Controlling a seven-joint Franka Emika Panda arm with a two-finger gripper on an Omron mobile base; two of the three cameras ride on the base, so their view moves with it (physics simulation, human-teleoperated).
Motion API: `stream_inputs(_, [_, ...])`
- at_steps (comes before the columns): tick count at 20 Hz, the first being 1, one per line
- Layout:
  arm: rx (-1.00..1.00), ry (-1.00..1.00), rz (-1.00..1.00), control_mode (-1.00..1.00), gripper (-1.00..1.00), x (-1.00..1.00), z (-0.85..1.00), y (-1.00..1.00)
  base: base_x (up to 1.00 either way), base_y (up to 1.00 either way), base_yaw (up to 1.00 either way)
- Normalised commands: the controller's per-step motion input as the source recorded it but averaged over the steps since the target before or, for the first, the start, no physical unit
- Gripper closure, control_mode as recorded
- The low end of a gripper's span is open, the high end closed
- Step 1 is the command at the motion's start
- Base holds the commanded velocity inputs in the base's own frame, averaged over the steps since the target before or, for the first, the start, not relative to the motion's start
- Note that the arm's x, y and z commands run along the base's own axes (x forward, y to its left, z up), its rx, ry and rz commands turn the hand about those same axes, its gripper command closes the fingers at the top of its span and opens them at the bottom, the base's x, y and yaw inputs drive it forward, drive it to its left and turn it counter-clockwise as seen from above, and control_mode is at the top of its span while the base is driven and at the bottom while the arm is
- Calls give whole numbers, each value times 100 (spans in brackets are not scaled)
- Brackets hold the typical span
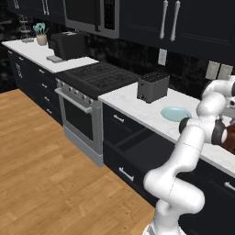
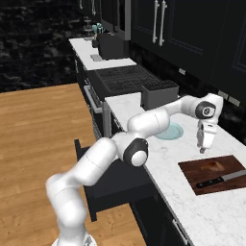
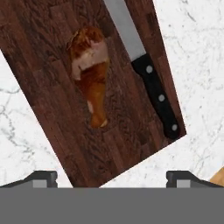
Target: Pick up the knife from the drawer and place it on the cutting board. Then place the meat from the plate to the cutting board.
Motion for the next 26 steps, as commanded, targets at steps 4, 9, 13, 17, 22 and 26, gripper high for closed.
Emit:
stream_inputs(4, [-22,-14,5,-100,-100,-32,-32,100,0,0,0])
stream_inputs(9, [-21,-15,5,-100,-100,-50,-20,95,0,0,0])
stream_inputs(13, [-19,-8,5,-100,-100,-52,-3,89,0,0,0])
stream_inputs(17, [-18,-8,5,-100,-100,-61,0,87,0,0,0])
stream_inputs(22, [-16,-8,6,-100,-100,-66,14,83,0,0,0])
stream_inputs(26, [-11,0,8,-100,-100,-46,83,57,0,0,0])
